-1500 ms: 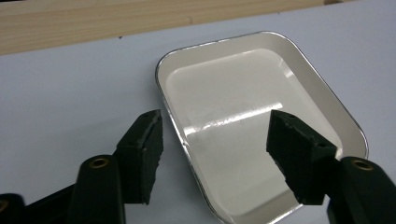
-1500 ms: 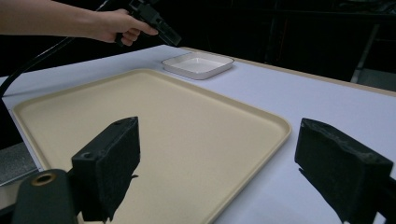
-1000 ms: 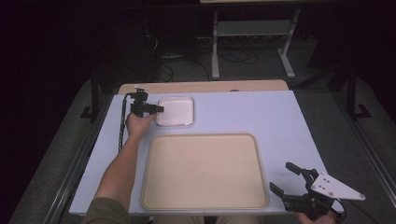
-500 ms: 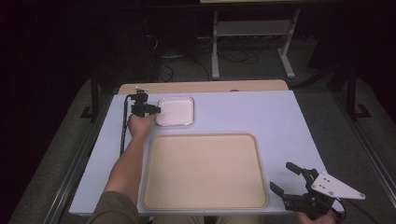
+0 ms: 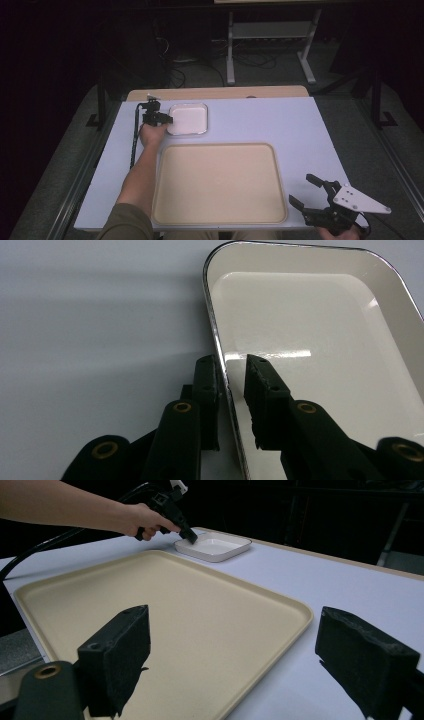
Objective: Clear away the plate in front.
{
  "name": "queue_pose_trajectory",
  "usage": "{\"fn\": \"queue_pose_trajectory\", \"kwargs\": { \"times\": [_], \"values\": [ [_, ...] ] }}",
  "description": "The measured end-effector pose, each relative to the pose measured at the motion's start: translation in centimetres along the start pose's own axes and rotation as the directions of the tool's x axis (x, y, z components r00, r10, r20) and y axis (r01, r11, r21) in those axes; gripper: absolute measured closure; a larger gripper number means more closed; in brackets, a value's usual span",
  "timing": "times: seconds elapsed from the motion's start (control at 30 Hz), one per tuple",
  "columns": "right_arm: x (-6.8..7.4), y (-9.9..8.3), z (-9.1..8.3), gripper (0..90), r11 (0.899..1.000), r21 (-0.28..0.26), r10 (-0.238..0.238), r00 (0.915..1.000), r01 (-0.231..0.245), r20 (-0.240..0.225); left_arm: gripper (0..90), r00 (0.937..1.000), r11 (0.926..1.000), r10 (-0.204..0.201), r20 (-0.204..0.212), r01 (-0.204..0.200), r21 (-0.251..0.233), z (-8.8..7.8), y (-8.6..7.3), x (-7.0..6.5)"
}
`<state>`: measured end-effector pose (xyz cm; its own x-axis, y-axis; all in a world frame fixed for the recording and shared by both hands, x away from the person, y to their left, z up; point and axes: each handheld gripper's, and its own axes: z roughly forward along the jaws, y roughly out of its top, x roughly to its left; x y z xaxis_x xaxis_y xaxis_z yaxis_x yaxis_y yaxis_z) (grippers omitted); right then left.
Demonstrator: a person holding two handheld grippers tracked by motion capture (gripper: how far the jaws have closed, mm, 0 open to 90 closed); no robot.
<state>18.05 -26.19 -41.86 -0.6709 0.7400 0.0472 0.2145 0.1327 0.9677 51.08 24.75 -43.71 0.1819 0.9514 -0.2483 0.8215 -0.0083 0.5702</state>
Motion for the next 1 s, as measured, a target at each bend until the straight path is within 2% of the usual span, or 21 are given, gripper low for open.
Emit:
{"fn": "queue_pose_trajectory", "kwargs": {
  "times": [0.07, 0.2, 0.33, 0.63, 0.83, 1.0],
  "values": [
    [-0.02, -0.01, 0.03, 13.6, 1.0, 0.001, -0.001, 1.0, 0.001, 0.0, 78.5, 1.0, 1.0, 0.004, -0.002, -0.004, 0.003, -0.02, -0.01, -0.02],
    [-0.01, 0.0, 0.01, 13.6, 1.0, 0.001, 0.0, 1.0, 0.0, -0.001, 82.9, 0.9999, 0.9999, -0.012, -0.008, 0.012, 0.001, -0.06, 0.01, -0.01],
    [-0.01, 0.01, -0.02, 13.6, 1.0, -0.001, 0.001, 1.0, -0.001, -0.002, 83.7, 0.9996, 0.9997, -0.024, -0.012, 0.024, 0.001, -0.08, 0.0, -0.07],
    [-0.03, -0.01, -0.04, 13.6, 1.0, 0.0, 0.002, 1.0, -0.002, -0.003, 86.7, 0.9951, 0.9953, -0.096, 0.024, 0.096, -0.008, -0.1, -0.07, 0.4],
    [-0.12, -0.04, -0.08, 13.6, 1.0, -0.002, 0.009, 1.0, -0.009, -0.002, 88.6, 0.9888, 0.9895, -0.138, 0.057, 0.14, -0.036, -0.3, 0.01, 0.49],
    [-0.06, -0.03, -0.15, 13.6, 1.0, -0.003, 0.008, 1.0, -0.008, -0.002, 88.6, 0.9883, 0.9885, -0.143, 0.053, 0.145, -0.042, -0.5, 0.06, 0.39]
  ]
}}
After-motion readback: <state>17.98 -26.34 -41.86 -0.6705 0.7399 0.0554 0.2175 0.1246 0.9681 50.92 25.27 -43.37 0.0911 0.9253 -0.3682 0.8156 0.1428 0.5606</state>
